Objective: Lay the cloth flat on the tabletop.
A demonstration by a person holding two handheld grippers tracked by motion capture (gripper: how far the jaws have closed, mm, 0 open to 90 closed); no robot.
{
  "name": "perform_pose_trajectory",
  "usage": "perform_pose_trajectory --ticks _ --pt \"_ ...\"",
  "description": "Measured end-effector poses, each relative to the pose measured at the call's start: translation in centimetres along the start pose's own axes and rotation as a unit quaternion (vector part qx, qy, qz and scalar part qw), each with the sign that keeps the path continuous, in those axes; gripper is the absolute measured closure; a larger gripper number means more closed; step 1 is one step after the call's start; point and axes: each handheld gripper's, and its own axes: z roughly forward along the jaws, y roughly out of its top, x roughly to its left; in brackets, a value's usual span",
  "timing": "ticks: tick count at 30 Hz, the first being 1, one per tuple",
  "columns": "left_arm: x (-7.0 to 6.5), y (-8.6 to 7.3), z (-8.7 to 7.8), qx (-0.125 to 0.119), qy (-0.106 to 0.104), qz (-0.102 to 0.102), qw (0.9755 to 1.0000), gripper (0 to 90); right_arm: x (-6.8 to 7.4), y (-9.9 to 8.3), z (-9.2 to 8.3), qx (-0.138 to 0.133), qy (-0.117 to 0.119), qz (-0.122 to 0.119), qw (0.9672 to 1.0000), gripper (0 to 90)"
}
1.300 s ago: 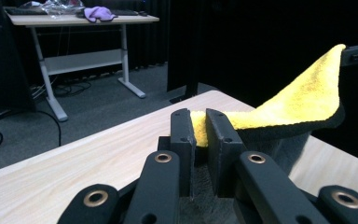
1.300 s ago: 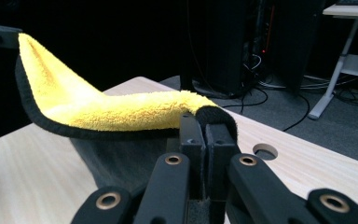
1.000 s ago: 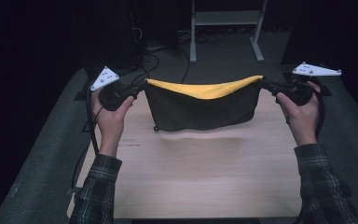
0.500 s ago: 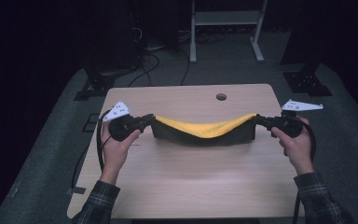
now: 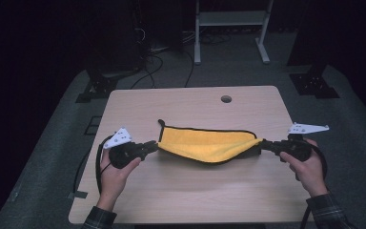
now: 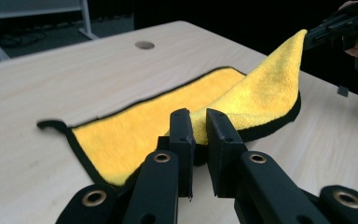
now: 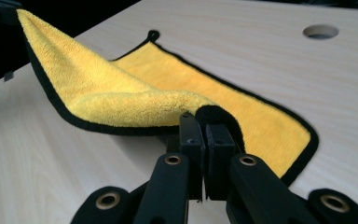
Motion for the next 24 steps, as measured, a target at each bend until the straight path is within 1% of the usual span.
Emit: perform_pose_trajectory --ticks 3,6,9,11,14,15,17,21,24 --pt "-0.4 -0.9 -0.5 0.006 -0.003 -0.003 1.0000 81.1 0.4 -0.7 -0.3 0.009 0.003 -0.002 1.0000 87.0" --pt "-1.2 -1.7 -1.2 0.011 -0.009 -0.007 0.9999 81.1 0.8 -1.3 -0.9 0.011 0.007 -0.005 0.9999 87.0" --pt "-2.2 -2.4 -1.7 0.014 -0.014 -0.006 0.9998 81.2 1.2 -1.7 -1.4 0.013 0.009 -0.006 0.9999 87.0" --pt "-2.8 -2.7 -1.9 0.019 -0.017 -0.001 0.9997 81.2 1.4 -2.0 -1.5 0.014 0.010 -0.009 0.9998 86.9" --pt "-3.8 -3.3 -2.2 0.028 -0.024 0.000 0.9993 81.2 1.5 -2.6 -1.7 0.024 0.011 -0.006 0.9996 86.9" --pt "-3.9 -3.4 -2.2 0.030 -0.025 0.002 0.9992 81.2 1.6 -3.0 -1.8 0.030 0.011 -0.006 0.9995 86.9" --pt "-4.1 -4.0 -2.2 0.044 -0.026 0.001 0.9987 81.1 1.8 -3.5 -2.0 0.036 0.012 -0.005 0.9993 86.9" --pt "-3.8 -5.3 -2.1 0.064 -0.030 -0.020 0.9973 81.1 2.2 -4.7 -2.3 0.053 0.018 -0.004 0.9985 86.9" --pt "-3.9 -6.0 -2.1 0.081 -0.035 -0.028 0.9957 81.0 2.6 -5.5 -2.5 0.070 0.020 -0.006 0.9974 86.9"
